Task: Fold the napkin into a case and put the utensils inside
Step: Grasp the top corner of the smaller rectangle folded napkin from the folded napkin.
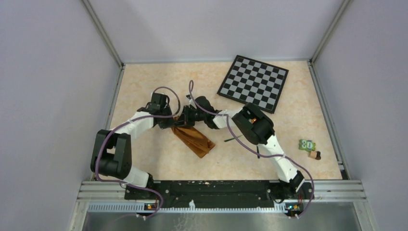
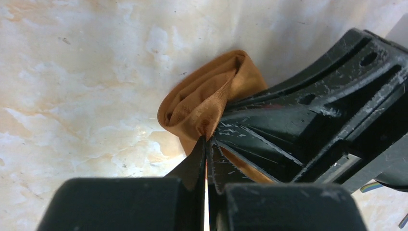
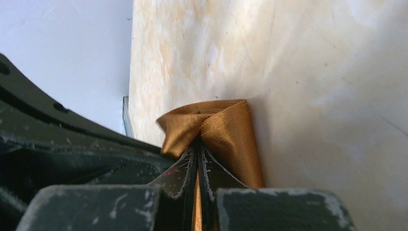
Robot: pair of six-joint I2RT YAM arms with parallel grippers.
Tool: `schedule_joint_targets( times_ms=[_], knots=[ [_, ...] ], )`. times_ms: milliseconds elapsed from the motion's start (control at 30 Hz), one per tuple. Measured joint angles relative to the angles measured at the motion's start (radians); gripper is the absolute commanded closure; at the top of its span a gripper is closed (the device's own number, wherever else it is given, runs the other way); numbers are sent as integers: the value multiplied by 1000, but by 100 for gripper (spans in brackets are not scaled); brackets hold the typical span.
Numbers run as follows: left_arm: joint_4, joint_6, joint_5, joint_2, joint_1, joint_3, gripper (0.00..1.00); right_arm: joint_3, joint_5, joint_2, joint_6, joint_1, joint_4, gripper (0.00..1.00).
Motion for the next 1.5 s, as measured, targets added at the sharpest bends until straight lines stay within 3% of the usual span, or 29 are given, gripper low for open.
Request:
schedule_joint_targets(
  times_ms=[300, 433, 533, 567, 600, 1367, 1500],
  knots=[
    [8, -22, 14, 0, -14, 0, 100, 60, 61, 9, -23, 14, -76, 99],
    [-1, -28, 1, 0, -14, 0, 100, 66, 67, 8, -33, 15, -90, 88],
    [-15, -27, -2, 0, -6, 0, 100, 20, 67, -13, -25, 8, -53, 85],
    [-23, -27, -1, 0, -1, 0, 100, -2, 63, -25, -21, 5, -42, 87],
    [-31, -27, 0, 0, 8, 0, 100, -42, 43, -46, -16, -7, -24, 100],
    [-47, -22, 14, 0, 1, 2, 100, -34, 65, -38, -35, 44, -27, 100],
    [-64, -23, 11, 8, 2, 15, 65, -33, 89, -36, -36, 50, -20, 100]
  ],
)
